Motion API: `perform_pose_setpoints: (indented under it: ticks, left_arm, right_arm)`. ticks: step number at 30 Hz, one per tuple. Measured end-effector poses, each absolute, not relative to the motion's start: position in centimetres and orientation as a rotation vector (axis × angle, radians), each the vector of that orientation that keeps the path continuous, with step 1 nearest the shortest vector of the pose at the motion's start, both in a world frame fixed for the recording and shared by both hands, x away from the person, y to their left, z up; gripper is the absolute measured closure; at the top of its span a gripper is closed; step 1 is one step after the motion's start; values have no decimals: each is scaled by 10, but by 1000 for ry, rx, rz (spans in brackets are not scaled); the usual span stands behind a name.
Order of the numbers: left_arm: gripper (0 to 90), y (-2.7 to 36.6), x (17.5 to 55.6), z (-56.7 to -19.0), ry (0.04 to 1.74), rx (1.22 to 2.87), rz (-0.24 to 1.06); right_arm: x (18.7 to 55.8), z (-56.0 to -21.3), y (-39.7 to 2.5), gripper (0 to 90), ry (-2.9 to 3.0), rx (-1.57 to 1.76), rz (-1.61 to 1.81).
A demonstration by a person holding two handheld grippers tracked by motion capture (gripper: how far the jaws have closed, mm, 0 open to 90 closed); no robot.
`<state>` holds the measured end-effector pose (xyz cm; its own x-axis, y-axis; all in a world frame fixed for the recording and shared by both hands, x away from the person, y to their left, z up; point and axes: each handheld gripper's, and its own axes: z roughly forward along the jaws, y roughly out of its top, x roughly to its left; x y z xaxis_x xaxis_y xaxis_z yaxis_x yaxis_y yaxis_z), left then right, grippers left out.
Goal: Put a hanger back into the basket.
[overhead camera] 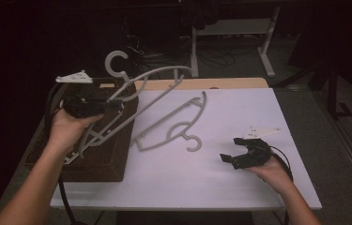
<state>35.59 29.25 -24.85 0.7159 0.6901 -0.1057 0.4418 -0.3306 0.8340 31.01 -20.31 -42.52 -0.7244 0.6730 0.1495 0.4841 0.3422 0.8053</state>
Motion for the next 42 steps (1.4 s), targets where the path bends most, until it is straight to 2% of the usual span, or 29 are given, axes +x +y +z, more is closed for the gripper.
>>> perform_pose_setpoints:
  ticks: [7,21,32,42]
  left_arm:
    - [796,346,359,-247,951,1957,393]
    - [796,417,363,-266,1084,1916,439]
    - [797,441,374,-292,1124,1969,428]
    - [797,447,386,-309,1167,1977,395]
  right_arm:
    - [312,-426,-204,52,2367,1050,1320]
    - [313,-429,-203,55,2384,1048,1288]
    - [314,-431,-202,56,2389,1051,1264]
    - [315,-432,-201,56,2393,1053,1258]
